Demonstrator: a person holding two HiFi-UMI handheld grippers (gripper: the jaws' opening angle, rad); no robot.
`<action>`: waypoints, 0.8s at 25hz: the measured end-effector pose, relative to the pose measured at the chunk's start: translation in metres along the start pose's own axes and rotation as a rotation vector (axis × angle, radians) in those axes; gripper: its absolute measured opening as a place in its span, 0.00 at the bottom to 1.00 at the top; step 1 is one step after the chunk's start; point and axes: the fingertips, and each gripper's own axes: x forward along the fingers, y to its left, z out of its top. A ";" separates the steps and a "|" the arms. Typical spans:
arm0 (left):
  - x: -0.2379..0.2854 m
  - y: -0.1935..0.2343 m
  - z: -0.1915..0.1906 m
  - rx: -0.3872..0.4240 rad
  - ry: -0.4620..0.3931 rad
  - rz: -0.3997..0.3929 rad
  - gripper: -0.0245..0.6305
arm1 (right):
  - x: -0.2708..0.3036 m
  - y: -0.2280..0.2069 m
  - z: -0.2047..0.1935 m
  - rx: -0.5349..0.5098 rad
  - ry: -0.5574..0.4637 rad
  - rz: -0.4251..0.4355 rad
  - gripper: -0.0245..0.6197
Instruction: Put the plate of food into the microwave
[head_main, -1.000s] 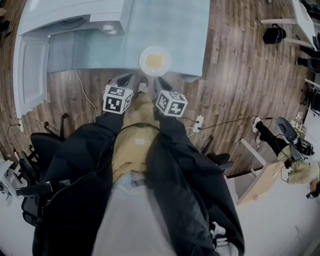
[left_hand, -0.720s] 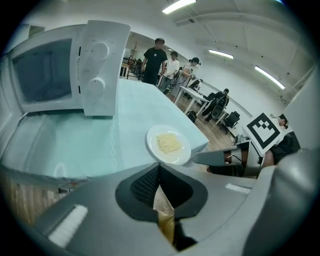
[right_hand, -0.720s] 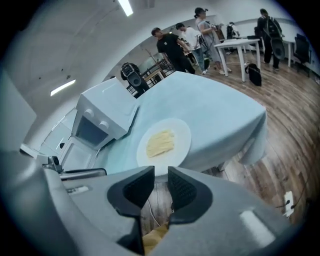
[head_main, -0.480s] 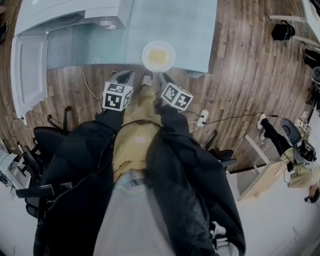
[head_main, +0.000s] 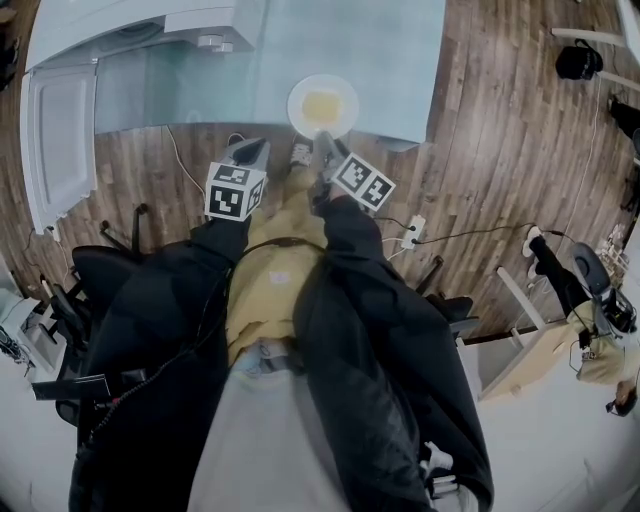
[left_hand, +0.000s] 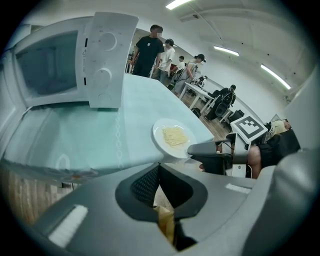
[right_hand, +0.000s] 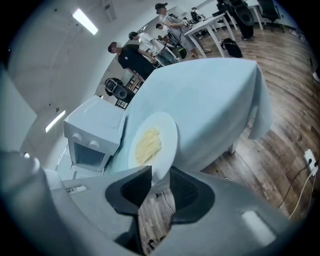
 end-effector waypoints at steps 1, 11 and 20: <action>0.000 0.001 -0.001 -0.001 0.001 0.002 0.03 | 0.001 0.000 0.000 0.009 0.002 0.009 0.20; -0.008 0.007 -0.008 -0.013 0.003 0.017 0.03 | 0.002 0.006 0.001 0.222 -0.034 0.165 0.13; -0.013 0.009 -0.015 -0.035 -0.007 0.016 0.03 | -0.008 0.017 0.000 0.335 -0.095 0.322 0.05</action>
